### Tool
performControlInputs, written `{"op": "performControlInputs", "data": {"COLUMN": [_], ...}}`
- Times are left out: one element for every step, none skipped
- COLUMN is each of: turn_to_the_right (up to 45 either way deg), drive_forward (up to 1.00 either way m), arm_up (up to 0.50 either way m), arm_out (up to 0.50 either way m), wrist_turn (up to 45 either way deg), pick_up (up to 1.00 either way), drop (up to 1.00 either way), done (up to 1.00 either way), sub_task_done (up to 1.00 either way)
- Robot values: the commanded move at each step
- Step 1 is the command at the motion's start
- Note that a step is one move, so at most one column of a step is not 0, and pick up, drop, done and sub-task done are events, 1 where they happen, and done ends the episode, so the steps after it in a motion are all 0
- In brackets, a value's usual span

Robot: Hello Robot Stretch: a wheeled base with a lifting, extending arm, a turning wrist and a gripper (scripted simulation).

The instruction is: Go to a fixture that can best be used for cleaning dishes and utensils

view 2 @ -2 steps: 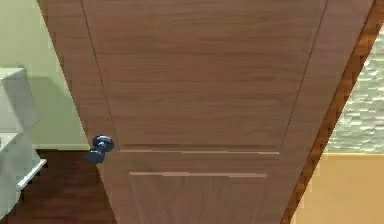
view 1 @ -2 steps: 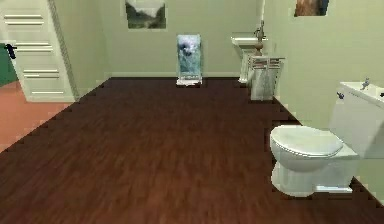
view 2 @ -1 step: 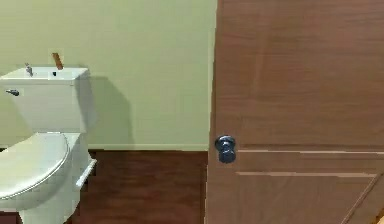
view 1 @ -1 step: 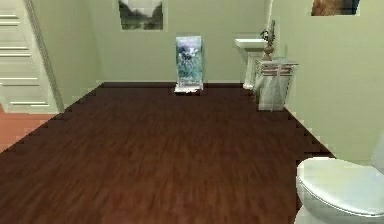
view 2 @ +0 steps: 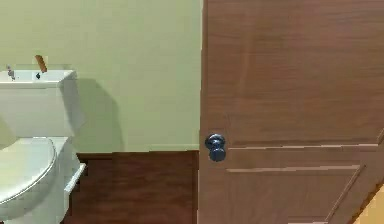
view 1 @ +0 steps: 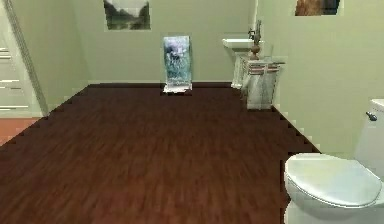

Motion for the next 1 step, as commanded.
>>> {"op": "performControlInputs", "data": {"turn_to_the_right": [0.0], "drive_forward": [1.00], "arm_up": [0.00], "arm_out": [0.00], "wrist_turn": [0.0], "pick_up": [0.00], "drop": [0.00], "done": [0.00], "sub_task_done": [0.00]}}
